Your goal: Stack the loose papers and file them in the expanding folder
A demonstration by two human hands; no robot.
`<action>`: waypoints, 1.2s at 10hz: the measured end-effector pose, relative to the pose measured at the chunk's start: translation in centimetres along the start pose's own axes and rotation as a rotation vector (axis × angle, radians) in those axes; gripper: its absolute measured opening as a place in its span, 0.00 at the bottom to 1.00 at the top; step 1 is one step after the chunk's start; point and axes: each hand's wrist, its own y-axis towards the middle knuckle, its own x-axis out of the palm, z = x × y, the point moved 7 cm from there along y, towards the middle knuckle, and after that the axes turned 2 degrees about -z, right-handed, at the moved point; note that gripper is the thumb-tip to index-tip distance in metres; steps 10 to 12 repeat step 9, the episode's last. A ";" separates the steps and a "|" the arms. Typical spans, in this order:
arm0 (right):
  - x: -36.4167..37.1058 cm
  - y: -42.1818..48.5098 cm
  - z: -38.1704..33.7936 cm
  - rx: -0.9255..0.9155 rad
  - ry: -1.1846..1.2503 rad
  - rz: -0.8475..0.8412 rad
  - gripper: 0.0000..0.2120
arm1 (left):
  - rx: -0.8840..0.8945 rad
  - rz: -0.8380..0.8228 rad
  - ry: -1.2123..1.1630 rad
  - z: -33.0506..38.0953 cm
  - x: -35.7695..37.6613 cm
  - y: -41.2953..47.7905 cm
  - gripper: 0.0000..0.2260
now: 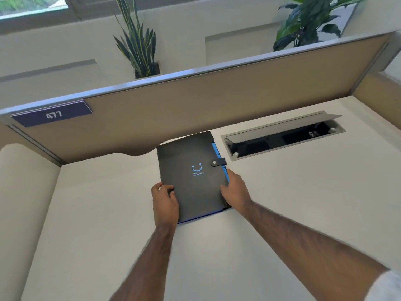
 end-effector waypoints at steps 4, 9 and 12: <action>3.0 -2.6 2.2 -0.277 -0.664 0.153 0.29 | 0.243 -0.179 0.544 -0.7 4.9 -2.6 0.29; -1.1 -5.4 -4.1 -0.502 -0.690 0.190 0.34 | 0.289 -0.096 0.522 4.9 -0.6 -2.9 0.37; -1.1 -5.4 -4.1 -0.502 -0.690 0.190 0.34 | 0.289 -0.096 0.522 4.9 -0.6 -2.9 0.37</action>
